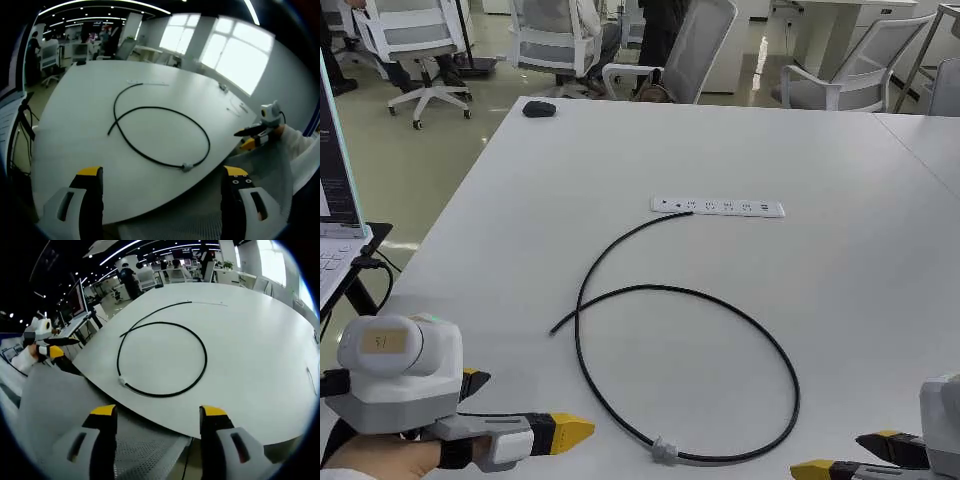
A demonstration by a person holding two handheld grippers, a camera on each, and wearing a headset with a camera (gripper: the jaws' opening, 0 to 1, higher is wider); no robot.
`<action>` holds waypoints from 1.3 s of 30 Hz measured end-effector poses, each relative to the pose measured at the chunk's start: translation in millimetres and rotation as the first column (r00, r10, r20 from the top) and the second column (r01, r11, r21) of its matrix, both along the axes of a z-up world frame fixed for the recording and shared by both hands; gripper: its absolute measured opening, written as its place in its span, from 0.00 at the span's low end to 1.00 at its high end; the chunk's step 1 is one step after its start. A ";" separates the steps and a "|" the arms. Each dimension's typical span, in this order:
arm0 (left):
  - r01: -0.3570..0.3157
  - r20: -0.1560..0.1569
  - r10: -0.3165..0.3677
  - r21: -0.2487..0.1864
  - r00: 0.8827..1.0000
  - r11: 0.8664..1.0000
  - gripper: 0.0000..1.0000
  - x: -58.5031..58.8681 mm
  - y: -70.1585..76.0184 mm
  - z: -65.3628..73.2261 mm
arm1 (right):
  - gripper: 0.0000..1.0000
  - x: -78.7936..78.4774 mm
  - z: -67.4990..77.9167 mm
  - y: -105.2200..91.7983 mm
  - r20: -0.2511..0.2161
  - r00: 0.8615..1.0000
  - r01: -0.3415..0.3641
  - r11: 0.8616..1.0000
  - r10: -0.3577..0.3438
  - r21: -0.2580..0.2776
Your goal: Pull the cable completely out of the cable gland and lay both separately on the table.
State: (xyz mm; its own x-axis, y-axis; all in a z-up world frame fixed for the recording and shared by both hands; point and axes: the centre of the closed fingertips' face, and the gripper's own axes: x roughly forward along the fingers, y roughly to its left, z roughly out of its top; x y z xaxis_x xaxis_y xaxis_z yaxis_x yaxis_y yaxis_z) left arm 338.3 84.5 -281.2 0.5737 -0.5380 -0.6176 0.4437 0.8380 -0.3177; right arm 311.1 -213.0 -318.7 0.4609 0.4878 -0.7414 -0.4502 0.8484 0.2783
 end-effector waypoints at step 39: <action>0.034 -0.008 -0.034 -0.016 0.999 0.999 0.98 7.1 -11.6 4.2 | 0.67 -2.5 1.5 -11.6 -0.013 0.999 -0.049 0.999 0.048 -0.020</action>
